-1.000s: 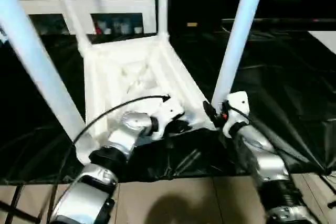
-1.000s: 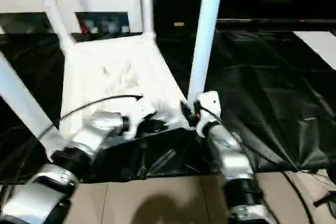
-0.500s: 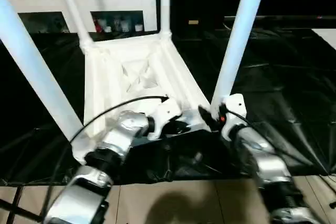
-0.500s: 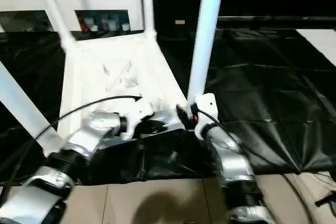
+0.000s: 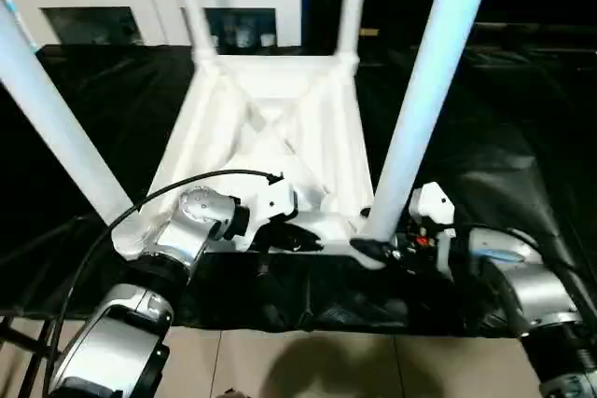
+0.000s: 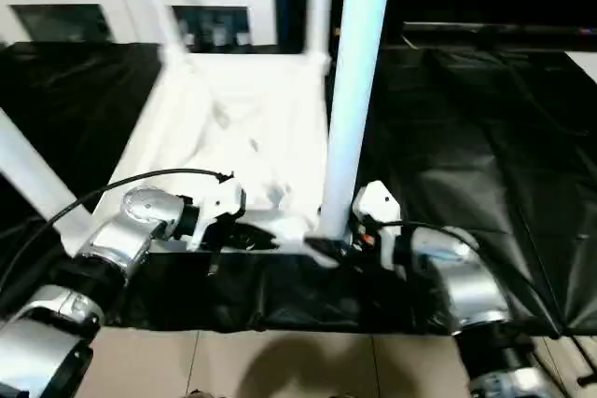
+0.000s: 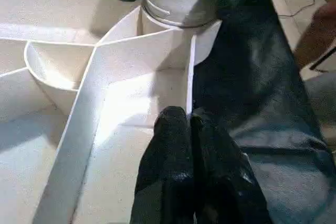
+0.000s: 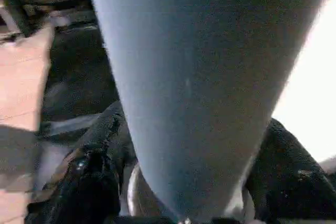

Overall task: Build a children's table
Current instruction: Rotate leg to tighten

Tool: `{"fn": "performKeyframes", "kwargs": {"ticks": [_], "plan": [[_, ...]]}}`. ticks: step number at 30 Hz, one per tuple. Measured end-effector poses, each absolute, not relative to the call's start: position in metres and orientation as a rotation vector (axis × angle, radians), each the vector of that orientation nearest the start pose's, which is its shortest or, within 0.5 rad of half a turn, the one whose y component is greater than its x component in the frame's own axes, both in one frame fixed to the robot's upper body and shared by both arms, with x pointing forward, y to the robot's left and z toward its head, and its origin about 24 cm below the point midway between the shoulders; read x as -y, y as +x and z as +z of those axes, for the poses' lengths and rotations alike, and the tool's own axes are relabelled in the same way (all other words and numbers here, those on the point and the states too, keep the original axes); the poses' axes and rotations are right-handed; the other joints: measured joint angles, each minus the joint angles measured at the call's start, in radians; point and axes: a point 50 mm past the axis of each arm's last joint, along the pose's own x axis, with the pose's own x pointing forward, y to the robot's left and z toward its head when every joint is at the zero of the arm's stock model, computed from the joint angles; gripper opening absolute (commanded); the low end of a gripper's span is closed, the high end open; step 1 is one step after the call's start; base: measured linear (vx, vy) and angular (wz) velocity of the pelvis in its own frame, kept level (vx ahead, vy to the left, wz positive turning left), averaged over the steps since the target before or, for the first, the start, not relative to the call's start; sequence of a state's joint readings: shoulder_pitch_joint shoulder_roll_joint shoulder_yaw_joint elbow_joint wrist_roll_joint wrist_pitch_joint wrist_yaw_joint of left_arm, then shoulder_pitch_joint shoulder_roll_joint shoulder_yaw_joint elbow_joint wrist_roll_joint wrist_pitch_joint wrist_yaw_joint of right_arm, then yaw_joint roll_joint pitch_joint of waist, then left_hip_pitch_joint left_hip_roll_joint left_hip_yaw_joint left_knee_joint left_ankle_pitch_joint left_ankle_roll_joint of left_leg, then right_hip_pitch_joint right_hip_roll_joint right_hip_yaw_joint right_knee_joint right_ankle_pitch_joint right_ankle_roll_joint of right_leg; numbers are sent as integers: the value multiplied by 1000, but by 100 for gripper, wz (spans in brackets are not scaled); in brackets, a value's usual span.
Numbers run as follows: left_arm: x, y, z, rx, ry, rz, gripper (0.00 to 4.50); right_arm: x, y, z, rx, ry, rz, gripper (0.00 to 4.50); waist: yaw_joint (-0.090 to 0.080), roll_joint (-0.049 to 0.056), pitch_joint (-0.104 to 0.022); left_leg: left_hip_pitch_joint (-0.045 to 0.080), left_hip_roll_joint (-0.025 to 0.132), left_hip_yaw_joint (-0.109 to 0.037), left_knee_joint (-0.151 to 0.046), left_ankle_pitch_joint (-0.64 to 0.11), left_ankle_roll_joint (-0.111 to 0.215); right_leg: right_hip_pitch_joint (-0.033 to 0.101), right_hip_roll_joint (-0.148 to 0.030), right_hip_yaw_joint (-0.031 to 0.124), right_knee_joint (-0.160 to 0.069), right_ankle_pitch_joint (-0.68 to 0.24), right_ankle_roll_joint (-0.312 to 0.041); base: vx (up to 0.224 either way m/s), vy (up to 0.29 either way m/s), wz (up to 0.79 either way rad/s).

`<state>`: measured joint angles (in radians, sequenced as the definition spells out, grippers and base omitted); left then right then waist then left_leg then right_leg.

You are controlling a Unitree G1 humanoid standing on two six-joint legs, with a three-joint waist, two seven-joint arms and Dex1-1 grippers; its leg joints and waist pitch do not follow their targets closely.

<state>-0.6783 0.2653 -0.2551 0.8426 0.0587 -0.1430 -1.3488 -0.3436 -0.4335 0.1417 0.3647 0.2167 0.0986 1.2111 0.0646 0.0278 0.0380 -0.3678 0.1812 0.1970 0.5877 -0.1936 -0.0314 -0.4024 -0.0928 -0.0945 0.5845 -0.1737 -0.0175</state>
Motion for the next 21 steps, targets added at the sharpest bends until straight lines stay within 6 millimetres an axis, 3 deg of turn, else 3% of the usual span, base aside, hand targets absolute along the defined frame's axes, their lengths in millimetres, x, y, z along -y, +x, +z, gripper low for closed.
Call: {"fn": "performKeyframes", "kwargs": {"ticks": [10,21], "plan": [[-115,315,43,-377,397,-1576,0,162,281,49,-312,-103,1335,211,10,-1,0,1,1,2,2,0,-1,2,-1,0,1,1,-1,0,0,0],[-113,315,41,-386,391,-1567,0,162,275,46,-294,-99,1283,205,24,0,-1,3,2,2,2,-1,-3,3,0,0,2,1,0,0,0,0]]}}
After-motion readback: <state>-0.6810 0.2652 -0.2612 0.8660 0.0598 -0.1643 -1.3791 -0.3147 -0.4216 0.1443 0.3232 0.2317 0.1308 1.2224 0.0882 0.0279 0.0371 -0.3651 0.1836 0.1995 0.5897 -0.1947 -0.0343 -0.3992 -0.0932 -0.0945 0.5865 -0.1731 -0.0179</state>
